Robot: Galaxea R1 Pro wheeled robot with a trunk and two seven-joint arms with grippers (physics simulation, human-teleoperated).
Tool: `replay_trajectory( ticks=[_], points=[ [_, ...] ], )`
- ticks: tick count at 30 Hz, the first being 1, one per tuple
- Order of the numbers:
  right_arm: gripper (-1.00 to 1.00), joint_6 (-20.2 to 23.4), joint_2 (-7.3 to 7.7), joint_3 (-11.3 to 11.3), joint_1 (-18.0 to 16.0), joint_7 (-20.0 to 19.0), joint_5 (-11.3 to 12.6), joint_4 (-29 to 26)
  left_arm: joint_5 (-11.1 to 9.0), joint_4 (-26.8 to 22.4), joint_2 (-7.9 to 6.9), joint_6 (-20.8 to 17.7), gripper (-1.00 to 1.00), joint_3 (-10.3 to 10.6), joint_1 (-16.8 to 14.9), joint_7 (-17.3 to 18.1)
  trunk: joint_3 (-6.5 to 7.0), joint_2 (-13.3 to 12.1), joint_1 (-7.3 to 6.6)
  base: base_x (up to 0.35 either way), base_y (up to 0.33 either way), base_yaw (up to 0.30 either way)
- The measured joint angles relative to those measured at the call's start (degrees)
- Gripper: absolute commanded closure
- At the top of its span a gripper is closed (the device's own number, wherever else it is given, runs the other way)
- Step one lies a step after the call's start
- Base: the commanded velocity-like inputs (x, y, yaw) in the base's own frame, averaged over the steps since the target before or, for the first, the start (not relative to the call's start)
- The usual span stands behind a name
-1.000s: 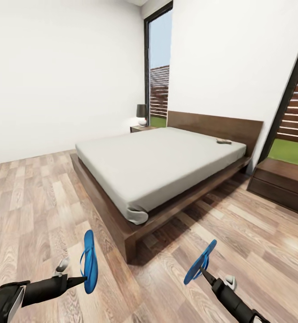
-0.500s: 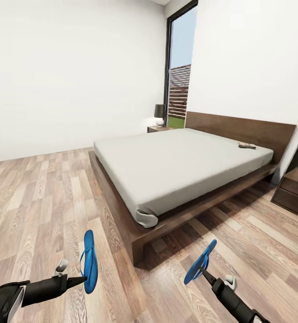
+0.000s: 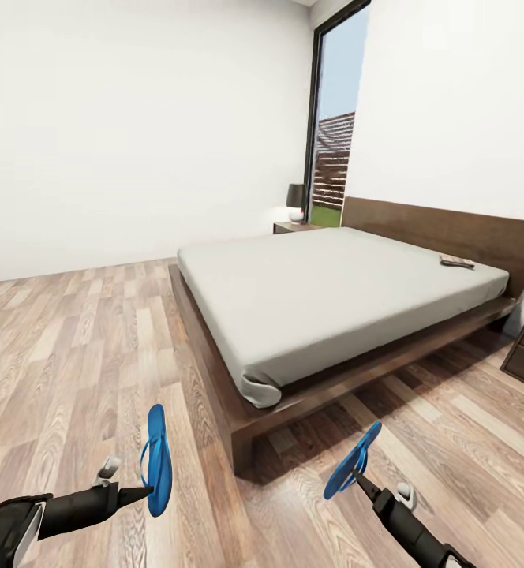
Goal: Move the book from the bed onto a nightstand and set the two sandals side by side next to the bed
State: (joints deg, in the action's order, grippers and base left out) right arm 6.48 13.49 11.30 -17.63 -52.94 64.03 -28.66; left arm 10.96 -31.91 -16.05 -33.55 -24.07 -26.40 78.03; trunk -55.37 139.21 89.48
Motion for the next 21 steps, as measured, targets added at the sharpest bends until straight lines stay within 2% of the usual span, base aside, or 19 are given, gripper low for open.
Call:
replay_trajectory(
  ticks=[7,21],
  points=[
    [1.00,0.0,-0.02,0.1,0.0,0.0,0.0,0.0,0.0,0.0,0.00,0.0,1.00,0.0,0.0,0.1,0.00,0.0,0.00,0.092,-0.147,0.043],
    [1.00,0.0,-0.01,0.1,0.0,0.0,0.0,0.0,0.0,0.0,-0.01,0.0,1.00,0.0,0.0,0.1,0.00,0.0,0.00,0.093,-0.145,0.209]
  ],
)
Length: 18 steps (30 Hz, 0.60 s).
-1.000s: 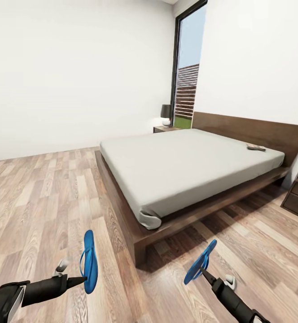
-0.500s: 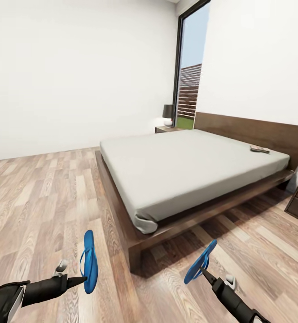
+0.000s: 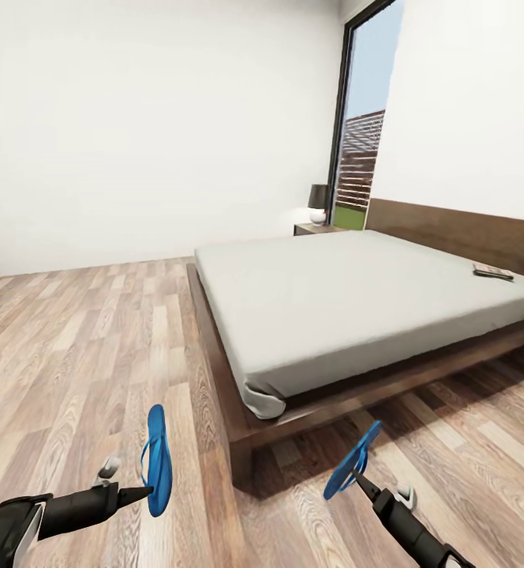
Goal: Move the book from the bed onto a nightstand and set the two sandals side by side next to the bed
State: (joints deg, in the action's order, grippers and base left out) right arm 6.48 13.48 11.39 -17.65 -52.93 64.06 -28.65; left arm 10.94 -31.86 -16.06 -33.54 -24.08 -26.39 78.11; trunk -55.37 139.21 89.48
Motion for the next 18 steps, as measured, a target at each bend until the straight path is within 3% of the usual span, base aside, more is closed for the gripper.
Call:
replay_trajectory(
  ticks=[18],
  points=[
    [1.00,0.0,0.00,-0.1,0.0,0.0,0.0,0.0,0.1,0.0,0.00,0.0,1.00,0.0,0.0,-0.1,0.00,0.0,0.00,0.094,-0.141,0.225]
  ],
)
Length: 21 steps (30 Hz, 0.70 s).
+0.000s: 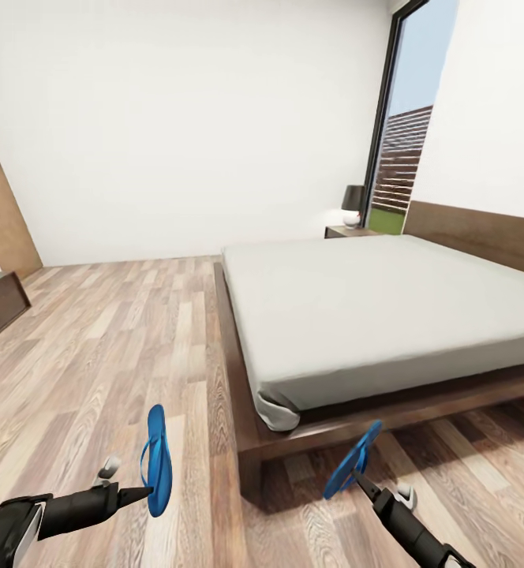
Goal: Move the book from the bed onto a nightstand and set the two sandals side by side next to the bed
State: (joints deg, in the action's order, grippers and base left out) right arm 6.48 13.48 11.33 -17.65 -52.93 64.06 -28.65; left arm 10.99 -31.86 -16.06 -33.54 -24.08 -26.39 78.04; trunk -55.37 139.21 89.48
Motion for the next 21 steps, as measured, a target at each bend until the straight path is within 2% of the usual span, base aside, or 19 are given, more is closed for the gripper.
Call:
replay_trajectory(
  ticks=[7,21],
  points=[
    [1.00,0.0,0.00,-0.1,0.0,0.0,0.0,0.0,0.0,0.0,0.00,0.0,1.00,0.0,0.0,0.0,0.00,0.0,0.00,0.087,-0.129,0.168],
    [1.00,0.1,-0.07,0.0,0.0,0.0,0.1,0.1,-0.1,0.0,0.01,0.0,1.00,0.0,0.0,0.1,0.00,0.0,0.01,0.009,-0.012,0.013]
  ],
)
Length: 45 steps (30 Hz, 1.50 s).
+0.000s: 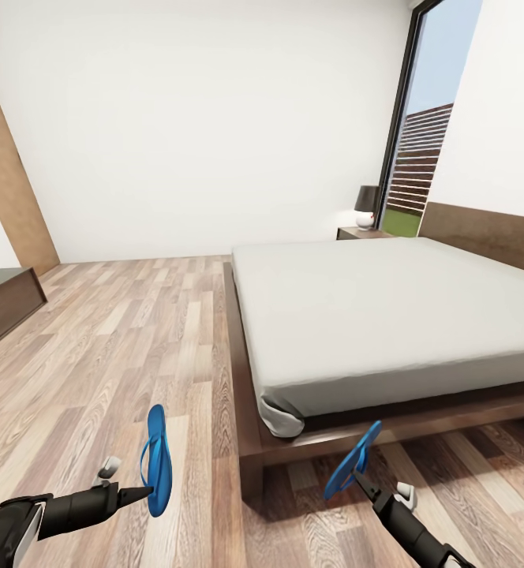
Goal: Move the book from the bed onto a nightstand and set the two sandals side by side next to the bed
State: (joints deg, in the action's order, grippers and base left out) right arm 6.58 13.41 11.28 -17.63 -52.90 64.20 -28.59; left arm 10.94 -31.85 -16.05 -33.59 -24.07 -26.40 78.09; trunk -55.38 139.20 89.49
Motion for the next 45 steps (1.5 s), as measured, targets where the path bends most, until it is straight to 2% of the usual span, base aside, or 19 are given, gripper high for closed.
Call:
replay_trajectory(
  ticks=[13,26,30,36,38,41,45],
  points=[
    [1.00,-0.1,-0.02,0.0,0.0,0.2,-0.1,0.0,0.0,0.0,0.00,-0.1,1.00,-0.1,0.0,0.1,0.00,0.0,0.00,0.000,0.000,0.000],
    [1.00,0.2,-0.40,0.6,0.1,17.7,-0.1,-0.3,0.0,0.0,-0.08,-0.3,1.00,-0.2,0.0,0.1,0.00,0.0,0.00,0.000,0.000,0.000],
    [1.00,0.3,-1.04,0.8,0.1,22.6,-0.2,-0.5,0.0,0.0,-0.09,-0.3,1.00,-0.2,0.0,0.1,-0.72,1.6,0.87,0.000,0.000,0.000],
    [1.00,0.5,-1.65,0.9,0.1,26.8,-0.2,-0.9,0.0,0.0,-0.09,-0.3,1.00,-0.2,0.0,0.1,-1.79,4.0,2.19,0.000,0.000,0.000],
    [1.00,0.9,-1.71,0.9,0.1,28.0,-0.2,-0.9,-0.1,0.0,-0.09,-0.3,1.00,-0.2,0.0,0.1,-2.23,4.0,2.25,0.000,0.000,0.000],
    [1.00,3.3,-1.77,0.9,0.1,29.7,-0.3,-1.0,-0.1,0.0,-0.09,-0.4,1.00,-0.2,0.0,0.2,-2.90,4.1,2.33,0.000,0.000,0.000],
    [1.00,9.1,-1.76,1.6,0.2,32.3,-0.7,-1.6,-0.1,0.0,-0.09,-0.5,1.00,-0.2,0.0,0.3,-3.79,4.1,2.43,0.000,0.000,0.000]
  ],
)
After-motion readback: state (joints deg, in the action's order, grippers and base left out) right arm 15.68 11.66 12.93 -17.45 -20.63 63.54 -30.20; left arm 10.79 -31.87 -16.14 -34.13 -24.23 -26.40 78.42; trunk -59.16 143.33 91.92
